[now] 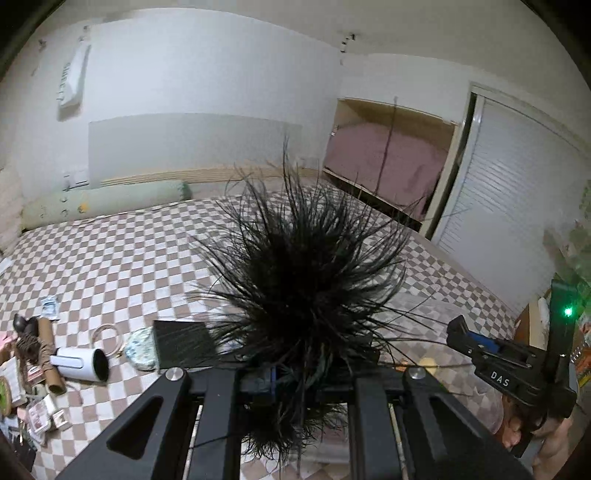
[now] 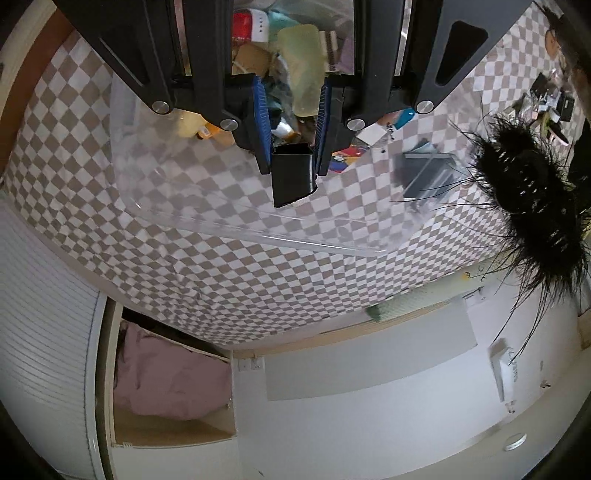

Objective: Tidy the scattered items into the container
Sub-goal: 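Lower both tools with their items into the clear container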

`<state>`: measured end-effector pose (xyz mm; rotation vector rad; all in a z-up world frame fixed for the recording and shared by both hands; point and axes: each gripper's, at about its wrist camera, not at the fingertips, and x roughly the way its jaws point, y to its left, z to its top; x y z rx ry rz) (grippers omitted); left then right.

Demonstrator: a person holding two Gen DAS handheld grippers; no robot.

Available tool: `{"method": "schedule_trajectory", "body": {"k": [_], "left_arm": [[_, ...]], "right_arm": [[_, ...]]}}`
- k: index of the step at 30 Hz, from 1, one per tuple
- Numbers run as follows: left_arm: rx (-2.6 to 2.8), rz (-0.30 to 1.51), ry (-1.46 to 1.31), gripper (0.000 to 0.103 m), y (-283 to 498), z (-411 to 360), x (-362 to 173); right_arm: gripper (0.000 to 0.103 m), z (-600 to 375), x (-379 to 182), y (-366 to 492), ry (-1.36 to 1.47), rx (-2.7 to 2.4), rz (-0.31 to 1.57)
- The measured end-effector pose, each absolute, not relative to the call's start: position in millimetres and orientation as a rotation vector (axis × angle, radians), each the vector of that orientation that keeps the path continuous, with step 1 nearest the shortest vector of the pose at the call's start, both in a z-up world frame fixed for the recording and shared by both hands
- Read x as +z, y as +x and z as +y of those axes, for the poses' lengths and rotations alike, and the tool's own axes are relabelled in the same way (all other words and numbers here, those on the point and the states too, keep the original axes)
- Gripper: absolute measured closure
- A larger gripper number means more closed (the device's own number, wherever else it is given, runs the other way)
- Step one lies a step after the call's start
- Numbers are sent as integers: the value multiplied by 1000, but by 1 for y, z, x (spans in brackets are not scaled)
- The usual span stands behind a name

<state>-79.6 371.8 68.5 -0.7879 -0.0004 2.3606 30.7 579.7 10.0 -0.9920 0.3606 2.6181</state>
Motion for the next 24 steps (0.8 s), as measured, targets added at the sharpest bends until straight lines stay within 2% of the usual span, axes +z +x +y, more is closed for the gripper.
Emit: {"method": "schedule_trajectory", "body": {"k": [17, 24], "left_arm": [[2300, 203, -851, 90, -134, 460, 35], [2267, 296, -915, 90, -153, 485, 7]], "right_arm": [[80, 620, -13, -3, -1080, 2552, 473], [80, 629, -29, -18, -1182, 2538, 579]]}}
